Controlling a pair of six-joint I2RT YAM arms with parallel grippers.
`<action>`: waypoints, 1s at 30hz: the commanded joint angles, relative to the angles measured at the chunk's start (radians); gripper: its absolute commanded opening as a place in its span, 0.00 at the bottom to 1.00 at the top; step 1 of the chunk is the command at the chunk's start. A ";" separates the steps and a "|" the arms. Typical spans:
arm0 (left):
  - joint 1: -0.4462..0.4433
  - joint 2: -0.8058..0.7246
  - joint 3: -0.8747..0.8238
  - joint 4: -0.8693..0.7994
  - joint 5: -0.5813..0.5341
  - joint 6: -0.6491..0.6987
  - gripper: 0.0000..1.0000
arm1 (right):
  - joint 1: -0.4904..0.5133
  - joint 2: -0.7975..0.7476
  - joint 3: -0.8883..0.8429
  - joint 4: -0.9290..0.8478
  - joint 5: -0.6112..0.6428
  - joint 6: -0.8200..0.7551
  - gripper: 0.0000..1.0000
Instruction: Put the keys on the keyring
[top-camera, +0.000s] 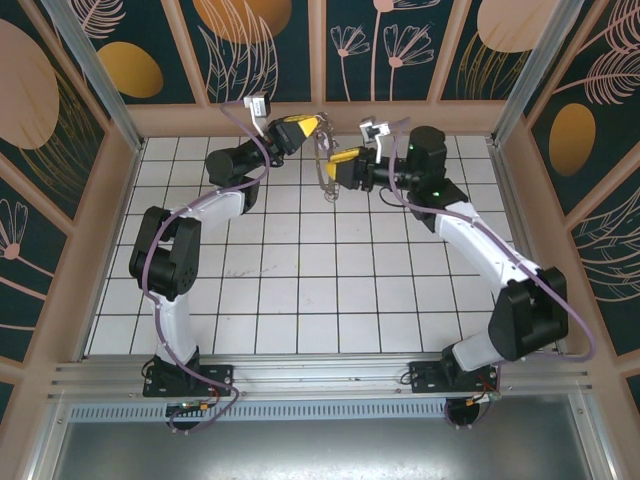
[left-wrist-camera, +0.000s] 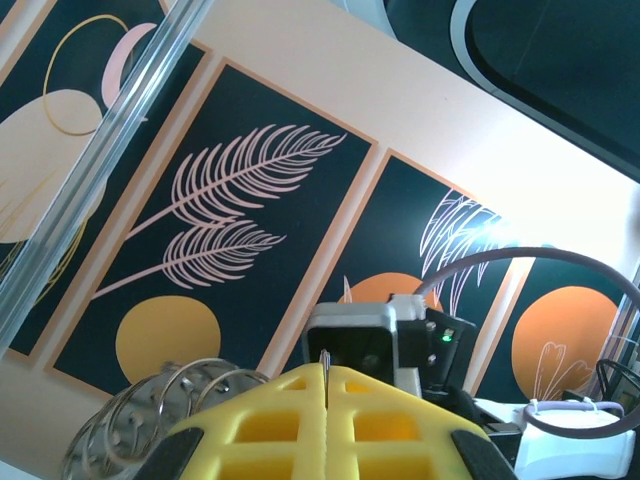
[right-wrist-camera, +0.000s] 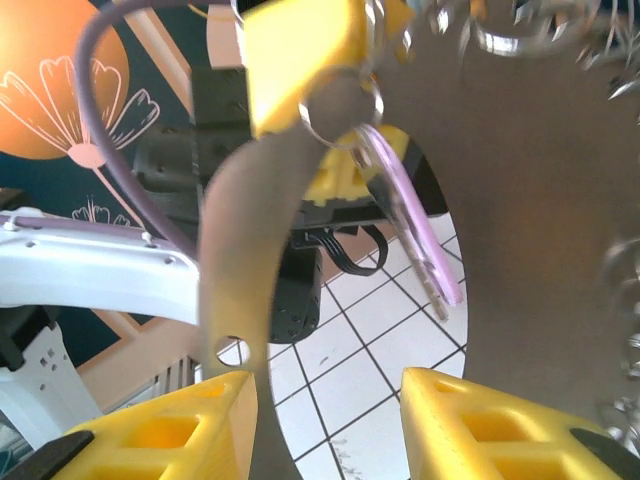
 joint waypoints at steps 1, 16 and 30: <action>-0.002 0.005 0.037 0.076 -0.007 0.009 0.00 | -0.033 -0.070 -0.035 0.073 0.045 0.032 0.43; -0.001 0.001 0.023 0.076 -0.012 0.008 0.00 | -0.046 0.124 0.098 0.569 0.133 0.598 0.43; -0.001 0.001 0.021 0.080 -0.010 0.005 0.00 | 0.001 0.191 0.148 0.606 0.135 0.629 0.31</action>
